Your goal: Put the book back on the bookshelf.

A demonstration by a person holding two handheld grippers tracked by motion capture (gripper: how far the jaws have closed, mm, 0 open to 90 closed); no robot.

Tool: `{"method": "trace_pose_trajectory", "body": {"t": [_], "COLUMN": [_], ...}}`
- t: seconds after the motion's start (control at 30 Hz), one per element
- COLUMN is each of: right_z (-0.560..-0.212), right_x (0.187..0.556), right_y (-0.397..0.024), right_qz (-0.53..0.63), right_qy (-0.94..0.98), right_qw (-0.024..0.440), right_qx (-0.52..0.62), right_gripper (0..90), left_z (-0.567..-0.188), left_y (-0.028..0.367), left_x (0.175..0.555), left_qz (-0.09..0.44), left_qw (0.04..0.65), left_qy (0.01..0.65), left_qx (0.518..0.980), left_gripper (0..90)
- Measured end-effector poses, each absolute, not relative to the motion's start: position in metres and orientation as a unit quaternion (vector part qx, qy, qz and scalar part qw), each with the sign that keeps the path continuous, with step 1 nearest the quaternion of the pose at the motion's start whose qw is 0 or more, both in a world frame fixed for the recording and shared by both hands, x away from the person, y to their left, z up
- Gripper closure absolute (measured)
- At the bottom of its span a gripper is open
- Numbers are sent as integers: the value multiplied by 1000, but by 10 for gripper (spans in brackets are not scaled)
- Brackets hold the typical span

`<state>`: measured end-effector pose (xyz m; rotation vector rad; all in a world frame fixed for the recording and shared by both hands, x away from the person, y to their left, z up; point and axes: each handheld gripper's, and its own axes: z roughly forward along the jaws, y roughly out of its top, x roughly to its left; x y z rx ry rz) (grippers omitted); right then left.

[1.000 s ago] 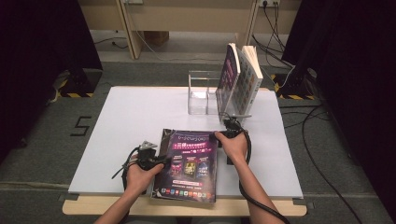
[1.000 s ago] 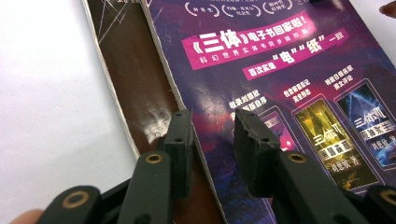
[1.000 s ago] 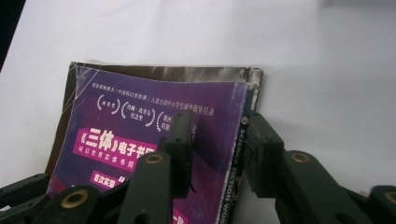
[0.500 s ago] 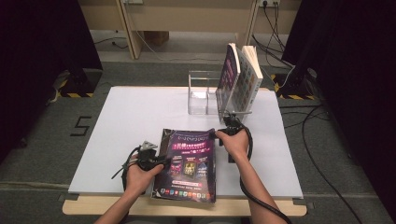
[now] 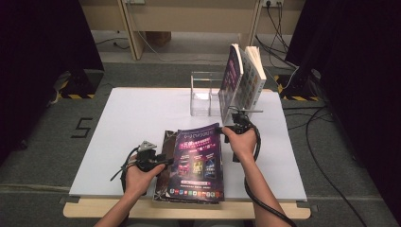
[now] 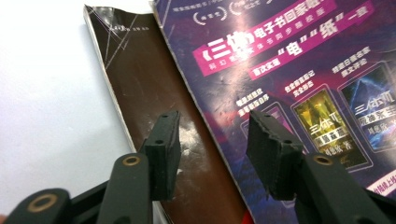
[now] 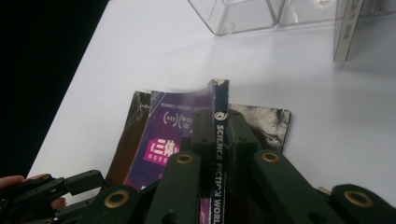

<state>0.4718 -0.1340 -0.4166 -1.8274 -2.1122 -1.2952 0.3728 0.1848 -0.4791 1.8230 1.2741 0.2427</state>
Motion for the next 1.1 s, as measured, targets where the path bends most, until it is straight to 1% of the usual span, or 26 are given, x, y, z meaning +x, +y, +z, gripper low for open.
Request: {"method": "trace_pose_trajectory", "body": {"t": [0.4,1.1], "right_z": [-397,-369], "right_x": [465,456], "right_y": [-140,-148], "right_qz": [-447,-485], "right_qy": [-676,-660], "right_qw": [-10,-54], "right_qx": [-586,-571], "right_gripper": [845,845], "left_z": [-479,-479], "left_y": [186,187], "left_x": [373,374], "left_qz": [100,98], "left_qw": [436,434], "left_qy": [514,514], "left_qx": [732,733], "left_gripper": [509,494]}}
